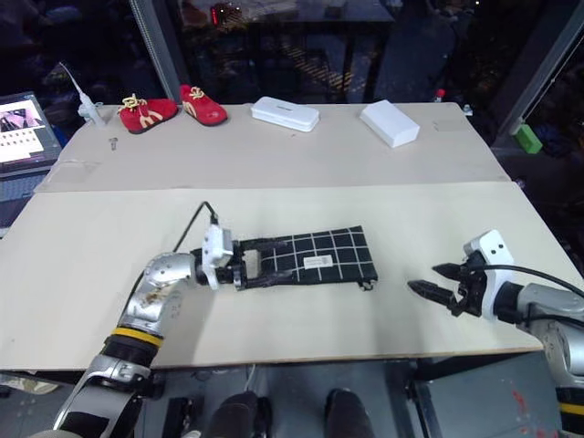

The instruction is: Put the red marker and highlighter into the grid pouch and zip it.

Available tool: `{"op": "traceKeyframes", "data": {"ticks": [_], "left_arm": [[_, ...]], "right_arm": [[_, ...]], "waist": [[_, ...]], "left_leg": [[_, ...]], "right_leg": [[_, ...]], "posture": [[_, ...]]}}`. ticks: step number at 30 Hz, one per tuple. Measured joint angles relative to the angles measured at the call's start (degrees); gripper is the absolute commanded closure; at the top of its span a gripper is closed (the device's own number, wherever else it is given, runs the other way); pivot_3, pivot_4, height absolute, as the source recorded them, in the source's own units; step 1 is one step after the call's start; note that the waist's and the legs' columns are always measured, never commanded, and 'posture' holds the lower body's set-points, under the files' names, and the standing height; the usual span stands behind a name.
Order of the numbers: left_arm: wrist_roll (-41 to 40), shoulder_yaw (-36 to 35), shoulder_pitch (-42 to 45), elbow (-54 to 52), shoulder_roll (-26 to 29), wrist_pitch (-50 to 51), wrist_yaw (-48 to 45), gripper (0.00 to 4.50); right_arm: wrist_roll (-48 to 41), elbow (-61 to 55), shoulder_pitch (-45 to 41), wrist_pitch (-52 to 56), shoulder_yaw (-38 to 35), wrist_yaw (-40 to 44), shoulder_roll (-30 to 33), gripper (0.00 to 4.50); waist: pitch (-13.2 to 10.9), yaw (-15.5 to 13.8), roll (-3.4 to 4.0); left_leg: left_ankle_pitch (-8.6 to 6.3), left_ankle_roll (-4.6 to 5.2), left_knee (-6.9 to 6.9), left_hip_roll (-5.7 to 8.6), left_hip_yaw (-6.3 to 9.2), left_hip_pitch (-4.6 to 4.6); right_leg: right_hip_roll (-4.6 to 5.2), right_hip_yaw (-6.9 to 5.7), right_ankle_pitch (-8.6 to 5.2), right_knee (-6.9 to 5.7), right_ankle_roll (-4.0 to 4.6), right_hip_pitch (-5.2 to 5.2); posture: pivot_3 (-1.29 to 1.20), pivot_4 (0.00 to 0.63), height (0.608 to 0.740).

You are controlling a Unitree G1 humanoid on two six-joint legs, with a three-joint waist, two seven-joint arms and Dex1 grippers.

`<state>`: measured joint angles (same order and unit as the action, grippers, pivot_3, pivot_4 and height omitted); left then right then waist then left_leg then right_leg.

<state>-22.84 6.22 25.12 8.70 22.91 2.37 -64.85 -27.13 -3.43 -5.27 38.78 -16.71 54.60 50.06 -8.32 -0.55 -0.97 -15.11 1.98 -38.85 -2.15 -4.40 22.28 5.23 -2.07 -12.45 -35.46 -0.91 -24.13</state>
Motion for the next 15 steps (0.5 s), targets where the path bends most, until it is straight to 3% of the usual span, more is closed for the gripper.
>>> {"op": "traceKeyframes", "data": {"ticks": [5,8,11,15], "left_arm": [[-4.7,-4.4,-3.1,-6.1,1.9,13.3,6.5,1.41],[-8.0,-10.7,-7.2,-8.8,4.2,20.3,12.4,1.41],[-7.3,-18.0,-12.5,-8.9,6.0,21.8,19.7,1.41],[-6.8,-20.1,-15.8,-9.0,6.8,21.7,21.1,1.41]], "right_arm": [[1.7,5.4,-1.6,-2.3,0.9,0.5,0.1,0.46],[2.6,9.3,-4.5,-5.5,1.5,0.4,-0.1,0.46],[3.4,15.0,-6.1,-7.1,1.3,0.1,-0.6,0.46],[3.9,21.6,-10.5,-8.6,2.5,-0.2,-3.5,0.46]], "waist": [[0.0,0.0,0.0],[0.0,0.8,0.0],[0.0,1.2,-0.02],[0.0,0.9,-0.03]], "left_leg": [[0.01,-0.02,-0.01,0.04,0.01,-0.02],[0.01,-0.02,0.04,0.02,-0.01,-0.11],[0.01,-0.02,0.09,0.02,-0.01,-0.15],[0.04,0.0,0.03,0.16,-0.1,-0.16]], "right_leg": [[-0.02,0.02,0.0,-0.09,0.0,-0.01],[-0.06,0.18,-0.01,-0.12,0.0,-0.04],[-0.05,0.17,-0.01,-0.13,0.0,-0.02],[0.0,0.33,0.0,-0.17,0.01,0.01]], "posture": [[0.0,0.15,0.74],[0.0,0.15,0.74],[0.0,0.15,0.74],[0.0,0.15,0.74]]}}
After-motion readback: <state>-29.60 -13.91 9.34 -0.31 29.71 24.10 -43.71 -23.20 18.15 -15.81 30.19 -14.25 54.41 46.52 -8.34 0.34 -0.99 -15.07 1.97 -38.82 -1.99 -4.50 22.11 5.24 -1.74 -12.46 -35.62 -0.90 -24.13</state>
